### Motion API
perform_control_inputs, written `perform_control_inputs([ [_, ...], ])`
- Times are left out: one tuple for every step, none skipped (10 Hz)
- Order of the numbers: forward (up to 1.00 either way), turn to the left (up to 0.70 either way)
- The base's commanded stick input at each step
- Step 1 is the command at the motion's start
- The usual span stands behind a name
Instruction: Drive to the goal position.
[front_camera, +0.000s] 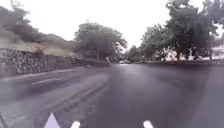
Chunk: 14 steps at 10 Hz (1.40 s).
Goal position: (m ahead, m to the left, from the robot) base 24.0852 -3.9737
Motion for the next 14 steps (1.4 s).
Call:
perform_control_inputs([
  [0.7,0.0],
  [0.7,0.0],
  [0.7,0.0],
  [0.7,0.0],
  [0.7,0.0],
  [0.7,0.0],
  [0.7,0.0],
  [0.7,0.0],
  [0.7,0.0],
  [0.7,0.0],
  [0.7,0.0],
  [0.7,0.0],
  [0.7,0.0],
  [0.7,0.0],
])
